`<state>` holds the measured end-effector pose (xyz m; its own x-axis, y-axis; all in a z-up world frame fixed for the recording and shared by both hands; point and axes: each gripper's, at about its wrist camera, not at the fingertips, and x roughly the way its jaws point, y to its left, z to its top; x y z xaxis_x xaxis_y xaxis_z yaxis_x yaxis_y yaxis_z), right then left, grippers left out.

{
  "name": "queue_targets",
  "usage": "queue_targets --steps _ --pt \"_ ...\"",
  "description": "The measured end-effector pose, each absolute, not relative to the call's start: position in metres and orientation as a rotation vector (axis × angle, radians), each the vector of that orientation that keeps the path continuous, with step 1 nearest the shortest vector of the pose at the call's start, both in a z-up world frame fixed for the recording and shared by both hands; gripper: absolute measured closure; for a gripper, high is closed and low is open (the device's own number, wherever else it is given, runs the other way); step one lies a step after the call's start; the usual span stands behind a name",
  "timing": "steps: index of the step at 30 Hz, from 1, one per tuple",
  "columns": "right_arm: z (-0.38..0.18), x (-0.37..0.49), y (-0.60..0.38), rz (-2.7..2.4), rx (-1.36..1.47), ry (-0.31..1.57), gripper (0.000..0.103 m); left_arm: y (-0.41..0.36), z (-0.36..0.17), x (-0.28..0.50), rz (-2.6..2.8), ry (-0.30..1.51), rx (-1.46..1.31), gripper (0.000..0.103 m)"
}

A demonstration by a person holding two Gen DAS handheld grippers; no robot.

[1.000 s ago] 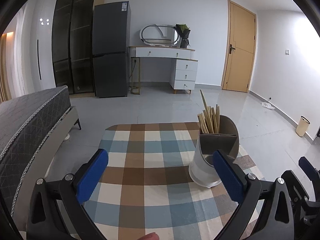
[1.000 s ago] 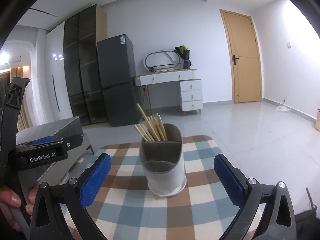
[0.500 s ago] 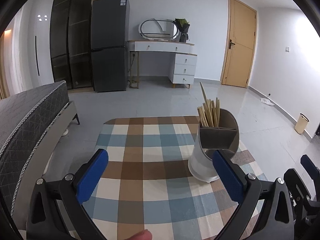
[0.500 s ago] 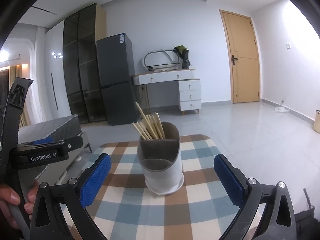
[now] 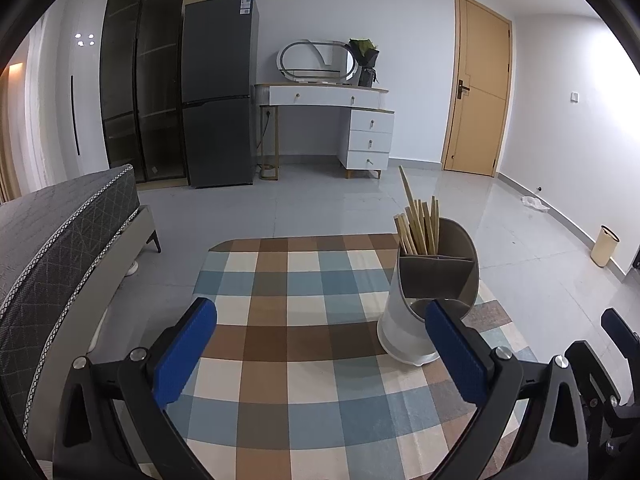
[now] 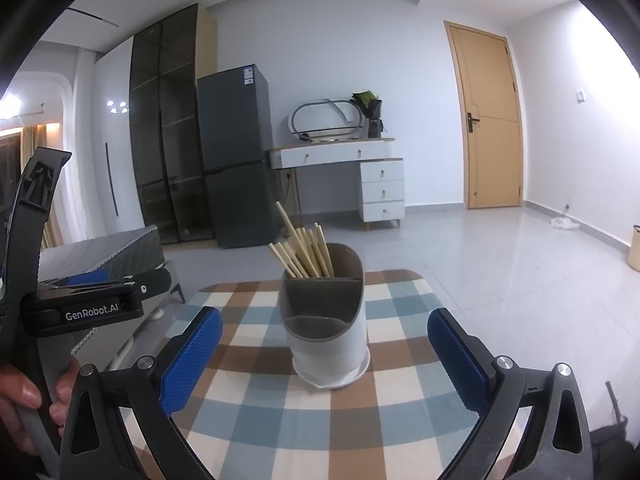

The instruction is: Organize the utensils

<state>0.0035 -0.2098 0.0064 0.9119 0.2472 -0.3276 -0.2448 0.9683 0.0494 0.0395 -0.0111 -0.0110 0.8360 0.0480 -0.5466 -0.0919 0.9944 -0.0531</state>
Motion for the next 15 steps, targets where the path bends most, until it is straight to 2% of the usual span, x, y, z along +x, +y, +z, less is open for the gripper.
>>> queue_targets --steps 15 --pt "0.0062 0.0038 -0.2097 0.25 0.006 0.347 0.0 -0.0112 -0.011 0.0384 0.09 0.57 -0.072 0.002"
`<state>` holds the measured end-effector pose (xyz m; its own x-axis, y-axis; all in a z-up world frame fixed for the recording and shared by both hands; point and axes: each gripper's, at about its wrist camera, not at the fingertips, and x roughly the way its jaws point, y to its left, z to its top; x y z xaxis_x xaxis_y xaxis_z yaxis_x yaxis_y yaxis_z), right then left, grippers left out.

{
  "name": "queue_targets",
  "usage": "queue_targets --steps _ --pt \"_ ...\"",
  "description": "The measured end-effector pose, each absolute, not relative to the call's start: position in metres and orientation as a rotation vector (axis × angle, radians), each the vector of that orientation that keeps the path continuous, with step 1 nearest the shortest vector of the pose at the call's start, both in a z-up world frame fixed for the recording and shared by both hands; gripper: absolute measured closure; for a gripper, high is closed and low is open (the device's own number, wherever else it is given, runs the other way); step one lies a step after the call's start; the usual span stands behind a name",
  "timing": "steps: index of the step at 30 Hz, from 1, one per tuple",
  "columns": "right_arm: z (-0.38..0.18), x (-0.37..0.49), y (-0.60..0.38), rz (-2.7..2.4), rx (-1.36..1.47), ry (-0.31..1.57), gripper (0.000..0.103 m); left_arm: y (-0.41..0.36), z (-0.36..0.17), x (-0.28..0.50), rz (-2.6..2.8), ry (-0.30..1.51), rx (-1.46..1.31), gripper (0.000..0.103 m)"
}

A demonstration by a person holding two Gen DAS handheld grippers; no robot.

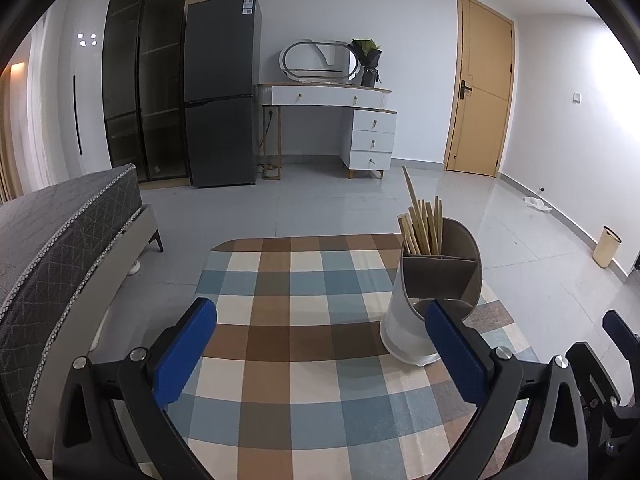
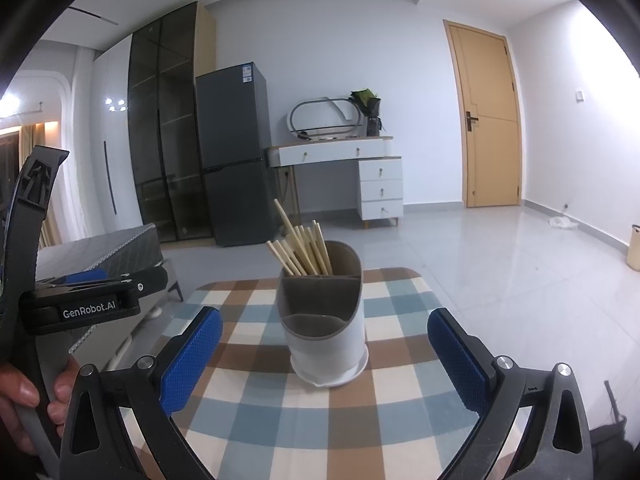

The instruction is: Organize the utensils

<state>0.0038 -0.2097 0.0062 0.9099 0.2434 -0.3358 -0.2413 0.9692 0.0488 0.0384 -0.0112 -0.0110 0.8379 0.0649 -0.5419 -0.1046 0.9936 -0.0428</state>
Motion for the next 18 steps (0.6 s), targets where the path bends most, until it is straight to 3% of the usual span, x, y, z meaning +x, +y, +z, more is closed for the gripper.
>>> queue_targets --steps 18 --pt "0.0026 0.0055 -0.207 0.247 0.0 0.362 0.0 -0.0099 -0.0123 0.0393 0.09 0.583 -0.076 0.002"
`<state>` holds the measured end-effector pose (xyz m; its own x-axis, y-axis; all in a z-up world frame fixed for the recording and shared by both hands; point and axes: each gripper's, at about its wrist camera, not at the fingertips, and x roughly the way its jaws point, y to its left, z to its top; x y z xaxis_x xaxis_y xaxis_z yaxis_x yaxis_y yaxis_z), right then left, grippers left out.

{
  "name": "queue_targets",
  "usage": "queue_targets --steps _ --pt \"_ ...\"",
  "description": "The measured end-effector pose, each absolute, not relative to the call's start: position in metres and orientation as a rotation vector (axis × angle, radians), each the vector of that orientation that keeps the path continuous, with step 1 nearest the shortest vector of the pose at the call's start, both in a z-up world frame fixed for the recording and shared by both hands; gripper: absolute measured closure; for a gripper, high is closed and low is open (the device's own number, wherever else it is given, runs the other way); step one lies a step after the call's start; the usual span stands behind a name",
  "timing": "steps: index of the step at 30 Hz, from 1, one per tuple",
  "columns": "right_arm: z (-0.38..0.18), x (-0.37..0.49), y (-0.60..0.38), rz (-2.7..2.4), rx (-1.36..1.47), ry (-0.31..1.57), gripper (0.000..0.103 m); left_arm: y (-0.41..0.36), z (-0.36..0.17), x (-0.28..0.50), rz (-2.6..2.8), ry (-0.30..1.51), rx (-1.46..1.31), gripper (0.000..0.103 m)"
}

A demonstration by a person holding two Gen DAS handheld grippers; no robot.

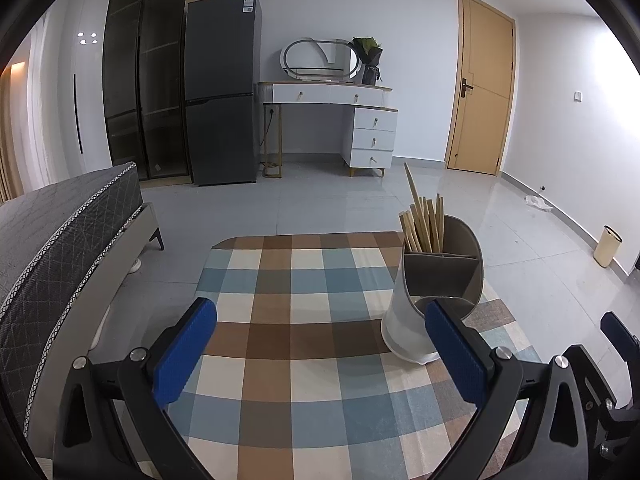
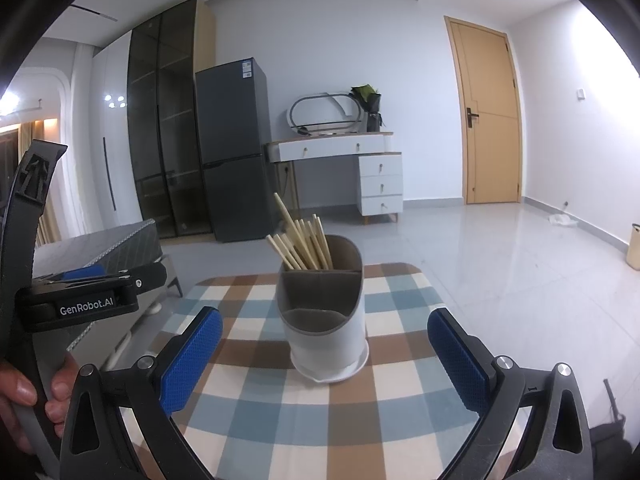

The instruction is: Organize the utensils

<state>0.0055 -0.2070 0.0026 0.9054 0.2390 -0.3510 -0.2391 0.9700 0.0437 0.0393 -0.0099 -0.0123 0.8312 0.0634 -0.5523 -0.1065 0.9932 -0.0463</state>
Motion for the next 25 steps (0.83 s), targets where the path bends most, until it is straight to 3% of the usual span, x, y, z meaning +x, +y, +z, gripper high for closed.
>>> queue_targets --steps 25 --pt "-0.0001 0.007 -0.206 0.248 -0.001 0.38 0.0 -0.0114 -0.0148 0.0412 0.103 0.589 -0.07 0.002"
